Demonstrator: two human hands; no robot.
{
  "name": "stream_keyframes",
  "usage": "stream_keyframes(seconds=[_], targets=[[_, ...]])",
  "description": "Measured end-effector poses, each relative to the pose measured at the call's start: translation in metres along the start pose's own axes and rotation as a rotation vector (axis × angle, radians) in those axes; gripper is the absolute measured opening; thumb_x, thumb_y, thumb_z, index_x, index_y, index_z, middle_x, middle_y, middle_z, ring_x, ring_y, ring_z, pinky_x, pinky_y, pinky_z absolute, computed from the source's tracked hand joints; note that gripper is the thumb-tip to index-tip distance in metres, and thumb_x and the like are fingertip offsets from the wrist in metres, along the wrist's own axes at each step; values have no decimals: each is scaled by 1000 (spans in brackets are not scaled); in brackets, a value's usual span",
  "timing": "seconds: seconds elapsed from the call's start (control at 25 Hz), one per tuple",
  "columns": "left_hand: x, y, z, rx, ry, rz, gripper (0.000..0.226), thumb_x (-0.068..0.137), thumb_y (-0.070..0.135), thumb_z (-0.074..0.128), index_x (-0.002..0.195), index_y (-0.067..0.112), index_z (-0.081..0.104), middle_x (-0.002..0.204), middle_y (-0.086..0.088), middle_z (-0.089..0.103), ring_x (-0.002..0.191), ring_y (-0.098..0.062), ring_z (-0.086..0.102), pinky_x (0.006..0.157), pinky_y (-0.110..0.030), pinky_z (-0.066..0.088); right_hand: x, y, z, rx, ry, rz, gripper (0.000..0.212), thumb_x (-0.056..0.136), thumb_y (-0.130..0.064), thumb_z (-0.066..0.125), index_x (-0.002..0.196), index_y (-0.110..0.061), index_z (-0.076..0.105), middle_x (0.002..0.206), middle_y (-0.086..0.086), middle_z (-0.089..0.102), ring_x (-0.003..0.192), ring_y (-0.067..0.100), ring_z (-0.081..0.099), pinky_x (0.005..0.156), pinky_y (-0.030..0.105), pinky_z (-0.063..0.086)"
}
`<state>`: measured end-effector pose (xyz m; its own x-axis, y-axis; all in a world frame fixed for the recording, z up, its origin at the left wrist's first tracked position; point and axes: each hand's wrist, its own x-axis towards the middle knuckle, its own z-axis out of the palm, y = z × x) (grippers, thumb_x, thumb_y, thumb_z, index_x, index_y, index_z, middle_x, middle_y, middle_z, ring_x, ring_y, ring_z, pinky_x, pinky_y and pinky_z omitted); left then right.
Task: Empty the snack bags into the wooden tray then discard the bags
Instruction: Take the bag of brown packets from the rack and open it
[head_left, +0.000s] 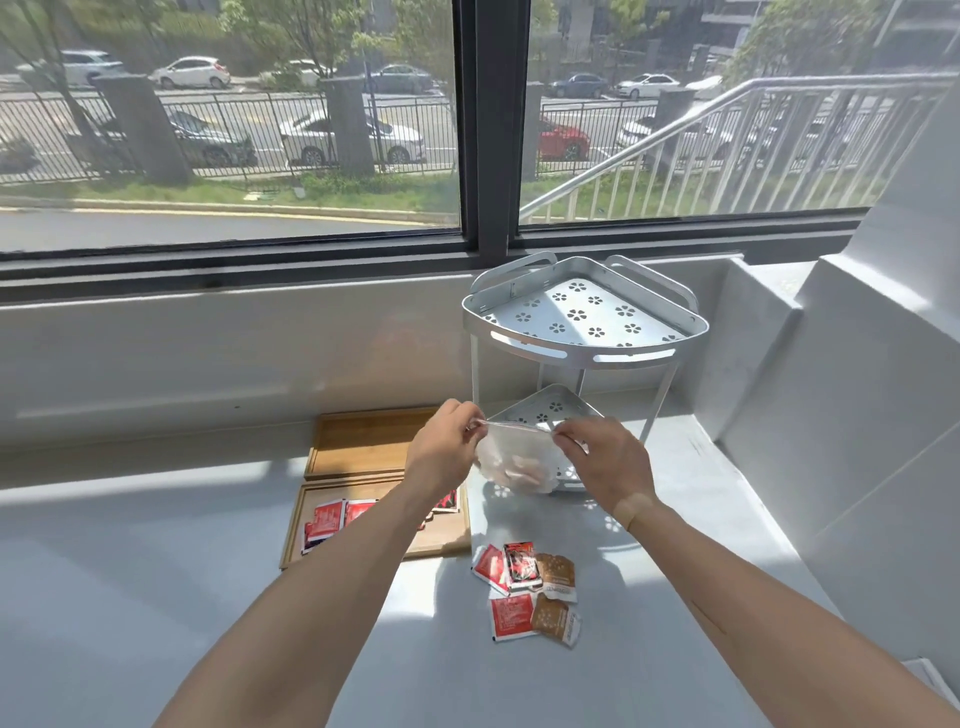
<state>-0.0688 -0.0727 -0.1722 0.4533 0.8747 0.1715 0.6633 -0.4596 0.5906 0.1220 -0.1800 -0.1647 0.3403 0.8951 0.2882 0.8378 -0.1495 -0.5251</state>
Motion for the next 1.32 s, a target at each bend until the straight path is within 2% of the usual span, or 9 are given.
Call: stream_keyframes(seconds=[0.2,0.36,0.48,0.68,0.88,1.08,1.16,1.24,1.32], targets=[[-47,-30,-46,-155,77,-57,3,91,16,63,91,15,65,91,0,65,84,-19,60,76,-33,47,-27,-52,13,127,-34,-89,7,86,-24,70,88,-19,75,84,-1,72,81,20,64,74,39,53],[-111,-62,-75,-425,71,-177,8,92,11,63,87,17,65,85,3,65,78,-8,58,69,-15,45,-68,-88,36,275,-131,-84,5,82,-19,75,86,-20,77,79,-12,72,76,6,65,74,29,53],[-154,-91,-90,-552,29,-287,12,91,10,64,86,21,66,87,-3,65,79,-10,60,68,-25,57,-99,-110,57,359,-185,-76,12,78,-14,77,80,-26,76,73,-17,70,71,4,64,70,25,52],[-204,-127,-106,-577,-11,-335,7,92,17,64,87,21,66,79,13,64,75,3,57,74,-22,48,-148,-143,78,402,-263,-43,18,79,-10,75,77,-28,75,82,-15,71,75,10,65,67,20,50],[-228,-153,-103,-625,-60,-415,8,94,22,61,87,21,66,93,4,68,85,-2,59,77,-25,50,-188,-167,96,416,-296,-10,17,80,-8,74,80,-25,75,76,-12,71,71,12,65,64,22,50],[-228,-150,-100,-669,-80,-424,7,95,19,60,91,18,66,96,1,68,90,-10,62,68,-23,57,-209,-185,106,450,-314,121,14,80,-17,74,84,-31,72,73,-13,69,63,12,62,61,18,50],[-228,-146,-99,-654,-88,-403,6,95,22,60,99,20,64,100,5,66,94,-11,63,75,-28,58,-211,-195,108,450,-330,126,13,81,-21,72,87,-33,71,70,-12,67,59,12,61,59,15,48],[-232,-140,-99,-643,-77,-443,21,93,28,63,113,28,57,111,12,59,101,-6,61,80,-26,56,-211,-204,112,410,-311,124,15,81,-20,72,89,-32,71,66,-10,66,58,11,61,59,15,48],[-239,-134,-104,-633,-28,-530,31,89,31,67,115,32,49,114,14,52,104,-4,59,78,-20,53,-212,-212,117,321,-235,102,16,80,-18,72,91,-29,71,65,-12,64,57,10,59,58,19,49]])
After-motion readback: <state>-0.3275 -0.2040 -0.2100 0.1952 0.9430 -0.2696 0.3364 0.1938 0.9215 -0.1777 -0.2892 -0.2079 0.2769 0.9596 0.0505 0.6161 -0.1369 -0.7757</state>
